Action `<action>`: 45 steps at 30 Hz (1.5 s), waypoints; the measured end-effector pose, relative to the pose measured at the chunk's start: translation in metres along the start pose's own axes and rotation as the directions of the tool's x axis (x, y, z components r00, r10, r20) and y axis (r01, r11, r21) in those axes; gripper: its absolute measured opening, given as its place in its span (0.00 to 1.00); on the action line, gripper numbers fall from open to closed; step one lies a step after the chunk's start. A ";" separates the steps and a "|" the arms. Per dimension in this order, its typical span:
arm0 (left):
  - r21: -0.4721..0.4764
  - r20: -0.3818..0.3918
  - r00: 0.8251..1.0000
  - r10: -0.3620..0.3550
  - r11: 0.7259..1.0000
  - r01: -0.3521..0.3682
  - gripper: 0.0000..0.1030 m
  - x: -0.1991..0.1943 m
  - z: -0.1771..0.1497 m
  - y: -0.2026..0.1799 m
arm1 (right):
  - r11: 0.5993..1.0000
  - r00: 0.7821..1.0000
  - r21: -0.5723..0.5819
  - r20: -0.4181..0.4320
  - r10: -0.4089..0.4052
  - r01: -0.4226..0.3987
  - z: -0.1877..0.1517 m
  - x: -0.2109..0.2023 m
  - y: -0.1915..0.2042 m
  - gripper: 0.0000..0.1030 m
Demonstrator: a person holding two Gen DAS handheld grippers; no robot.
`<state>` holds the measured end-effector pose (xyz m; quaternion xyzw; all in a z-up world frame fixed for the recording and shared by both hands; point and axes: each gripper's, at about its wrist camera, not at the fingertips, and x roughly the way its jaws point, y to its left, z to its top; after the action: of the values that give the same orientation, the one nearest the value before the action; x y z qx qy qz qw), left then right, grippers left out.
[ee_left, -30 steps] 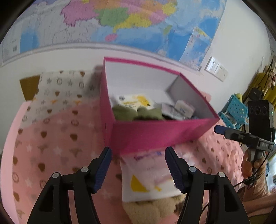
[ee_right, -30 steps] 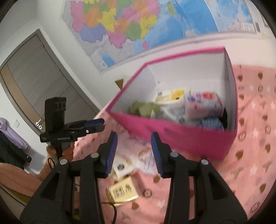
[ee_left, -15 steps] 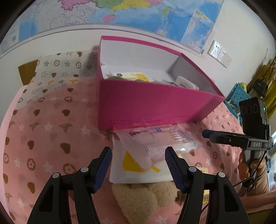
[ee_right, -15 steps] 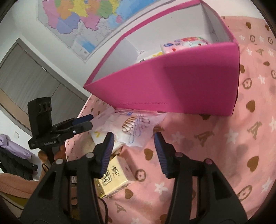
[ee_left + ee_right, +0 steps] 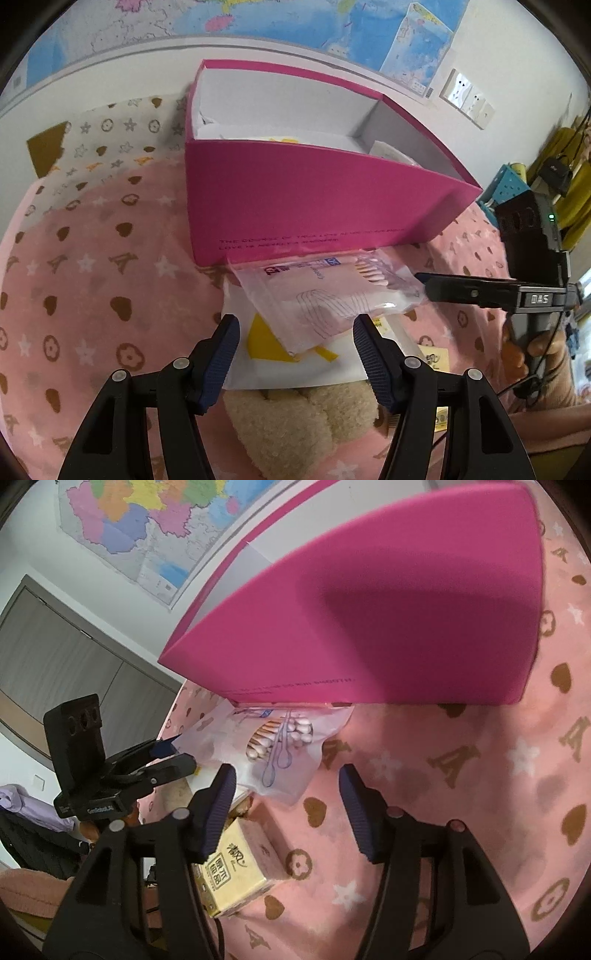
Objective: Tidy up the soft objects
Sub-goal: 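Move the right gripper to the clear cotton swab packet and grasp it, then carry the cotton swab packet into the box and release it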
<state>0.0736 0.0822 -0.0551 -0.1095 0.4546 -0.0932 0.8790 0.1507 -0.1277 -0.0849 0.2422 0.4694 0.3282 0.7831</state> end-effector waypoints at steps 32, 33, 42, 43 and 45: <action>-0.059 -0.025 0.998 -0.050 0.997 0.048 0.23 0.006 0.013 0.011 | 0.995 0.996 -0.091 0.087 -0.018 0.026 -0.011 -0.005 0.021 0.16; -0.067 -0.016 0.999 -0.052 0.996 0.051 0.23 0.004 0.012 0.011 | 0.994 0.996 -0.105 0.091 -0.013 0.023 -0.012 -0.008 0.025 0.16; -0.064 0.082 0.992 -0.101 0.992 0.106 0.21 -0.036 0.006 0.003 | 0.981 0.991 -0.192 0.134 0.010 0.016 -0.015 -0.039 0.056 0.16; -0.060 0.096 0.990 -0.107 0.992 0.113 0.21 -0.041 0.006 0.001 | 0.979 0.989 -0.205 0.143 0.018 0.011 -0.014 -0.046 0.060 0.16; -0.044 0.126 0.985 -0.114 0.992 0.121 0.21 -0.053 0.008 -0.004 | 0.974 0.987 -0.226 0.161 0.024 0.013 -0.014 -0.054 0.067 0.16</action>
<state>0.0502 0.0929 -0.0080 -0.1641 0.3943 -0.1263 0.8954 0.1007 -0.1227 -0.0139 0.1787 0.3630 0.3607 0.8404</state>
